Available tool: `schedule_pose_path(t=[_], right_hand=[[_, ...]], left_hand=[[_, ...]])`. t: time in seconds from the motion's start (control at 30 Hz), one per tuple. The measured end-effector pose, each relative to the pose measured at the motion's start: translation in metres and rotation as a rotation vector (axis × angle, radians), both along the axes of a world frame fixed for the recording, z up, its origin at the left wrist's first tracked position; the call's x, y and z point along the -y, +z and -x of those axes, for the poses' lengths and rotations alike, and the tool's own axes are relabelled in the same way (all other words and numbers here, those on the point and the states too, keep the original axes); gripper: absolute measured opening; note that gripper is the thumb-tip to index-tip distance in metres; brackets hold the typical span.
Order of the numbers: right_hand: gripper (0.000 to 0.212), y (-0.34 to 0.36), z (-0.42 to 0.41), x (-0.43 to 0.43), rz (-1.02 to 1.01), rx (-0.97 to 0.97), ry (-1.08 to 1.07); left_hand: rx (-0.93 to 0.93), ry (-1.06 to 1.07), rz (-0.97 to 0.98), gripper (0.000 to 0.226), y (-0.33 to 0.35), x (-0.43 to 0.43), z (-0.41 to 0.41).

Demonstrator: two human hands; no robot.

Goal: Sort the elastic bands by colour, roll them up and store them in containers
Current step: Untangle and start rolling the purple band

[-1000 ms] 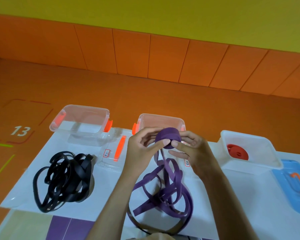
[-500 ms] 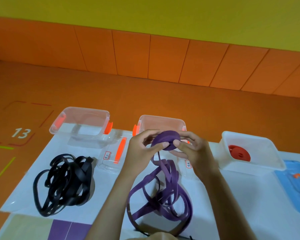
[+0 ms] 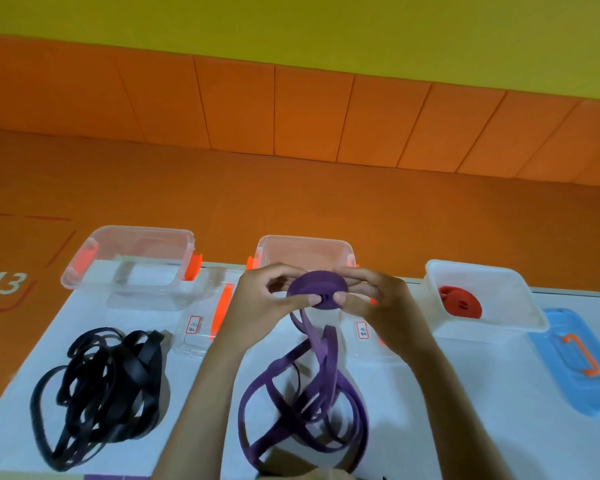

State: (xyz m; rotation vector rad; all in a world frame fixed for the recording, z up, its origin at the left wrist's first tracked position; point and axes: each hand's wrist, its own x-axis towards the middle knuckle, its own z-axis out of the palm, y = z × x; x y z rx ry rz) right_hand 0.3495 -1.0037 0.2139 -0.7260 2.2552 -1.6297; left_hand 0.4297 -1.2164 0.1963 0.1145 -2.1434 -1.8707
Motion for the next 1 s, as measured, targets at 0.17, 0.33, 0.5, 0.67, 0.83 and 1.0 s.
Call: schedule_pose_path(t=[0.17,0.33,0.5,0.67,0.83,1.0], right_hand=[[0.027,0.001,0.01,-0.003,-0.181,-0.186,0.058],[0.037,0.0,0.01,-0.003,-0.253,-0.224,0.145],[0.03,-0.002,0.005,-0.002,-0.066,-0.1,0.048],[0.026,-0.006,0.004,0.004,0.092,0.082,0.025],[0.033,-0.003,0.009,0.001,-0.049,0.029,0.07],[0.038,-0.008,0.01,0.001,0.248,0.345,0.01]], left_hand=[[-0.028,-0.019,0.095,0.032,0.002,-0.001,0.004],[-0.045,-0.047,0.132,0.033,0.004,-0.008,0.003],[-0.033,-0.023,0.028,0.034,0.006,-0.015,0.006],[0.019,-0.003,-0.032,0.024,0.003,-0.013,0.005],[0.061,-0.068,0.109,0.023,0.006,-0.01,0.005],[0.03,-0.014,-0.033,0.032,0.006,-0.015,0.006]])
